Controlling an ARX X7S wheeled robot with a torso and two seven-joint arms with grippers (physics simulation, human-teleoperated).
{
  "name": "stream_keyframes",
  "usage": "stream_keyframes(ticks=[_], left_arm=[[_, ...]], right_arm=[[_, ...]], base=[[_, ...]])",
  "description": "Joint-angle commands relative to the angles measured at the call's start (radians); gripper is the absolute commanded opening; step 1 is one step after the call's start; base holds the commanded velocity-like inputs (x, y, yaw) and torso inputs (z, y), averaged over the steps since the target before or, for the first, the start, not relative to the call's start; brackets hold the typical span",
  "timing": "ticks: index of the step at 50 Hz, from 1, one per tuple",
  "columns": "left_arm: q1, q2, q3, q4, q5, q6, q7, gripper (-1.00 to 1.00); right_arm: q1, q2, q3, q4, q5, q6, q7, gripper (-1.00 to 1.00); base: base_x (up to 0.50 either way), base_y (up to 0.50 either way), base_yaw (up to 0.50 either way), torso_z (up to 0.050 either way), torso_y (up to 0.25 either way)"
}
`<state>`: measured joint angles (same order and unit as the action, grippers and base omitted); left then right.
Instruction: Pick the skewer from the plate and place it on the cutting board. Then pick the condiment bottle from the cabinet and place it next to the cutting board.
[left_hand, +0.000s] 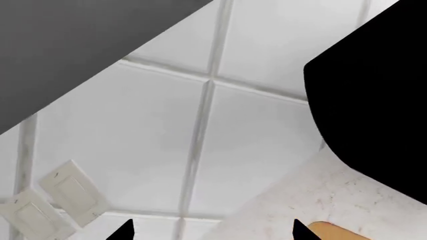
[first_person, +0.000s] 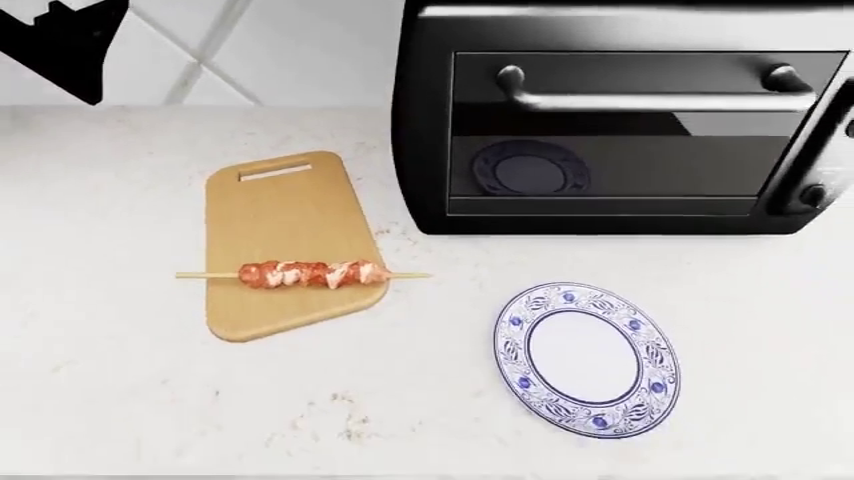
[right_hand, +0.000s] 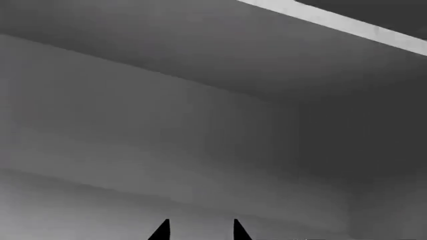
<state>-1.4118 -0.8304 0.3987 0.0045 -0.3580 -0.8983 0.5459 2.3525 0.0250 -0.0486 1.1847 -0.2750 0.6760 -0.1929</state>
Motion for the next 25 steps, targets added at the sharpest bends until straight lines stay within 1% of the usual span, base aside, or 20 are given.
stream_keyframes(ticks=[1,13,21,25], left_arm=[[0.000,-0.001,-0.005,-0.005,-0.003,0.004,0.000,1.00],[0.009,-0.006,-0.013,0.002,-0.011,0.002,-0.001,1.00],[0.046,0.001,-0.037,0.015,-0.030,0.020,-0.014,1.00],[0.078,0.012,-0.067,0.032,-0.052,0.040,-0.027,1.00]], right_arm=[[0.004,-0.007,-0.001,-0.020,-0.020,-0.029,-0.014,-1.00],[0.004,-0.005,0.002,-0.019,-0.004,-0.044,-0.022,-1.00],[0.004,-0.003,-0.010,0.063,0.029,-0.101,-0.080,-1.00],[0.004,-0.005,-0.022,0.117,0.052,-0.139,-0.122,-1.00]], base=[[-0.50,0.00,0.00,0.000,0.000],[-0.50,0.00,0.00,0.000,-0.001],[-0.50,0.00,0.00,0.000,-0.001],[-0.50,0.00,0.00,0.000,0.000]])
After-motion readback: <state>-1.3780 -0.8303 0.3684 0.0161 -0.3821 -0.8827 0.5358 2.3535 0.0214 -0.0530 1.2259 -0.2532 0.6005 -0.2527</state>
